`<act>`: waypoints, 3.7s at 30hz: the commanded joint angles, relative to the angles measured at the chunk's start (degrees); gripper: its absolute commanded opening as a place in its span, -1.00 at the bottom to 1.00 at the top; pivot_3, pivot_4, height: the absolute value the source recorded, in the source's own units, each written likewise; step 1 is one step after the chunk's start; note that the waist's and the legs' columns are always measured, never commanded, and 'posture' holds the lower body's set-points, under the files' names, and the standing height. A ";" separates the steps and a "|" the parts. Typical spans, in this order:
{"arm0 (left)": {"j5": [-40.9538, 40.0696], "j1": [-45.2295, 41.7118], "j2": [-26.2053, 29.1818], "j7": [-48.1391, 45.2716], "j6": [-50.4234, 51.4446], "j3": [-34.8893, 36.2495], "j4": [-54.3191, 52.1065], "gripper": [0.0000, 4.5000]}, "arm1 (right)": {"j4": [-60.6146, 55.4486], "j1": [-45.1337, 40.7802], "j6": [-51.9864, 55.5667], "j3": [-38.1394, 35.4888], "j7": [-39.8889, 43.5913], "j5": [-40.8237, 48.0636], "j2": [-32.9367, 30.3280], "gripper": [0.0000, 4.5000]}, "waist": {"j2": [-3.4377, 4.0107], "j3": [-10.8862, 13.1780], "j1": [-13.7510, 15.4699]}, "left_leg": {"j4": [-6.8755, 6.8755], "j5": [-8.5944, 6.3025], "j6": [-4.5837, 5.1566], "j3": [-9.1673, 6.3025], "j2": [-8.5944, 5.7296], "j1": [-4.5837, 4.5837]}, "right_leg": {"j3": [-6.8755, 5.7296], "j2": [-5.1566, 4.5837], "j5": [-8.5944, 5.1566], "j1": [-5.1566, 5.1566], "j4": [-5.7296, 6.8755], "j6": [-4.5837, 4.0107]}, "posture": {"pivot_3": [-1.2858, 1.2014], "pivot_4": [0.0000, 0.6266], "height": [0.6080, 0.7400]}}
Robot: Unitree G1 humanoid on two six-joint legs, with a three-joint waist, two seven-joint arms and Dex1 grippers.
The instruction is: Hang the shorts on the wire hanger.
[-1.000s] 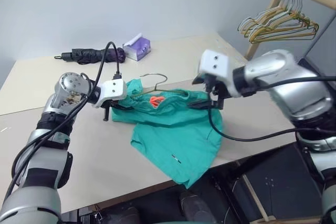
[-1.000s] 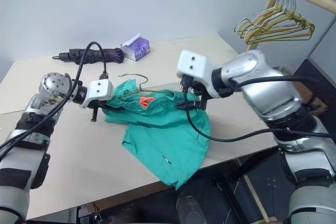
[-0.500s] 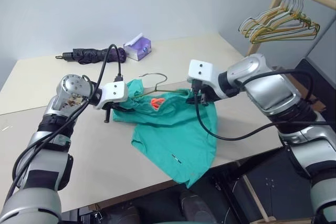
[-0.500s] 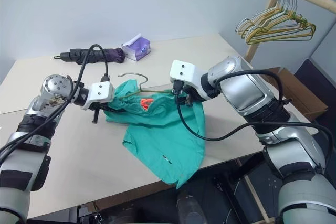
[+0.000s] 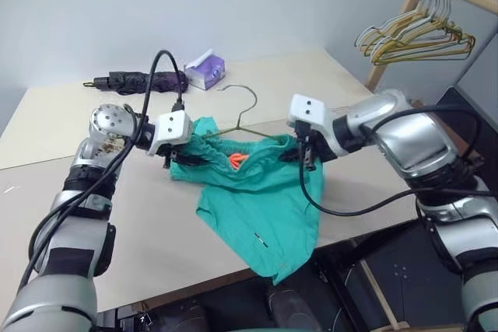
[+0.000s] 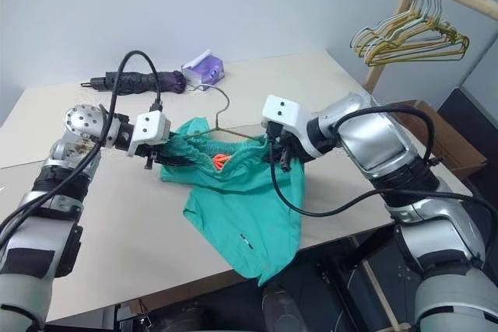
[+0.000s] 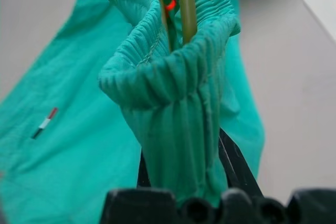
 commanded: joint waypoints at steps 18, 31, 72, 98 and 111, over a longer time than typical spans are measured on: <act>-27.11 5.35 -3.38 20.09 42.02 16.81 -35.92 0.99 | -26.41 31.89 34.81 -47.07 -30.30 7.84 5.54 -1.00 | 0.16 0.19 1.56 | 0.04 -0.01 0.00 0.00 0.01 -0.04 | 0.03 0.00 -0.23 0.03 0.03 0.38 | -0.14 -0.72 1.00; -47.76 3.82 -8.43 27.89 60.01 20.68 -51.46 0.99 | -20.38 27.98 34.95 -64.17 -56.60 11.99 7.85 -1.00 | 0.49 0.60 -1.18 | -0.24 -0.01 0.00 0.15 0.02 0.98 | 0.21 0.09 -0.34 0.96 -0.26 0.28 | -0.20 -0.70 1.00; -44.29 8.85 -7.84 34.96 55.24 18.12 -59.29 1.00 | 27.03 -2.42 14.86 -74.12 -79.82 -2.44 -2.33 -0.62 | 0.55 0.72 -4.61 | -1.13 -0.03 0.04 0.76 0.00 1.41 | 0.79 0.04 -0.33 1.16 -1.13 0.35 | -0.15 -0.79 1.00; -33.63 13.91 -5.23 39.15 48.98 15.52 -59.26 1.00 | -15.24 33.36 -30.86 -63.52 -60.52 -1.24 2.51 0.99 | 0.30 1.00 -4.38 | -1.16 -0.03 0.02 0.82 0.01 1.47 | 0.86 0.05 -0.34 1.19 -1.15 0.38 | -0.13 -0.75 1.00; -30.31 28.15 8.17 32.46 49.20 17.80 -66.49 1.00 | -7.66 23.21 -28.71 -36.95 -21.09 17.16 -1.99 0.99 | -0.31 2.08 -1.80 | -1.22 -0.04 0.02 0.74 0.05 1.88 | 0.82 0.05 -0.52 1.65 -1.24 0.03 | 0.01 -0.76 1.00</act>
